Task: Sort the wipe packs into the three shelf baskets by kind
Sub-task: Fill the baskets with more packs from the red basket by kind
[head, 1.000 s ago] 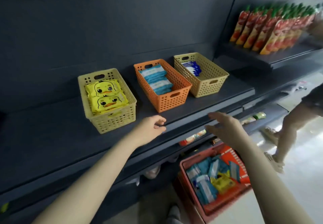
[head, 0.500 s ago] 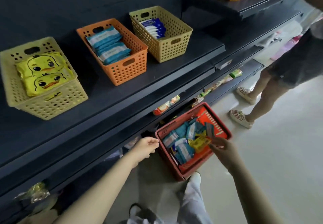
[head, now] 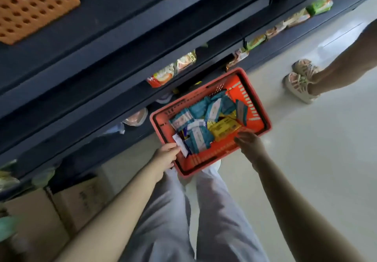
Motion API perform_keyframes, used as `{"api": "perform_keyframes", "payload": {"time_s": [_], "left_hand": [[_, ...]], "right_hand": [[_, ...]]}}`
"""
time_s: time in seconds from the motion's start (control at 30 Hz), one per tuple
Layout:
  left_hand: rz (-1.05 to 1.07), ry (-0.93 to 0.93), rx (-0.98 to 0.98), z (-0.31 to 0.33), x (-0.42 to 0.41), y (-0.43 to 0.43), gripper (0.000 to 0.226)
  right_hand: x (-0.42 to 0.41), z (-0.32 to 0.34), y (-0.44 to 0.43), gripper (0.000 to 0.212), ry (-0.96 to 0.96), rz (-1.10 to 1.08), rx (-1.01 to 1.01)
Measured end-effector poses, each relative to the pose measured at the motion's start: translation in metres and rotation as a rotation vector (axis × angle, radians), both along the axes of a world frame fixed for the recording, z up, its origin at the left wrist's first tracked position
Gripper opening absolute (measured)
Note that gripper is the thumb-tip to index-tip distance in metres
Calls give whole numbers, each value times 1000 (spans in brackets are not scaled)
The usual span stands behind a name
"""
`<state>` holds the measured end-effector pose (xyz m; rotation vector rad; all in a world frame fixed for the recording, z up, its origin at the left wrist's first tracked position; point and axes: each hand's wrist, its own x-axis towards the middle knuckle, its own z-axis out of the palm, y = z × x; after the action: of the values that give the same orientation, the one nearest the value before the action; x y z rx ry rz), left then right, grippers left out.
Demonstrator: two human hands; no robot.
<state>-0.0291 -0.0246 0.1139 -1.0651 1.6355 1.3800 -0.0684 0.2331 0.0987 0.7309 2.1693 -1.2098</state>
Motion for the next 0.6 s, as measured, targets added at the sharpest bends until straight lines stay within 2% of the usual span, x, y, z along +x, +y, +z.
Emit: {"api": "perform_keyframes", "payload": {"time_s": [0.1, 0.23, 0.27, 0.33, 0.4, 0.43, 0.53, 0.6], "left_hand": [[32, -59, 73, -47, -6, 18, 19], [81, -148, 43, -121, -24, 30, 4], [90, -170, 33, -137, -29, 33, 11], [78, -172, 30, -167, -36, 37, 7], [45, -163, 8, -194, -47, 41, 38], [51, -178, 6, -208, -51, 41, 45], [70, -236, 37, -239, -63, 40, 40], [29, -258, 26, -256, -65, 39, 57]], "right_hand": [[-24, -55, -1, 18, -49, 49, 3], [-66, -137, -13, 31, -111, 105, -33], [-77, -155, -16, 33, -106, 139, -23], [-99, -186, -22, 39, -101, 187, 10], [-119, -216, -25, 46, -80, 224, 77], [-126, -229, -26, 49, -53, 214, 100], [-136, -261, -26, 55, 16, 122, 87], [-139, -271, -28, 55, 50, 39, 63]]}}
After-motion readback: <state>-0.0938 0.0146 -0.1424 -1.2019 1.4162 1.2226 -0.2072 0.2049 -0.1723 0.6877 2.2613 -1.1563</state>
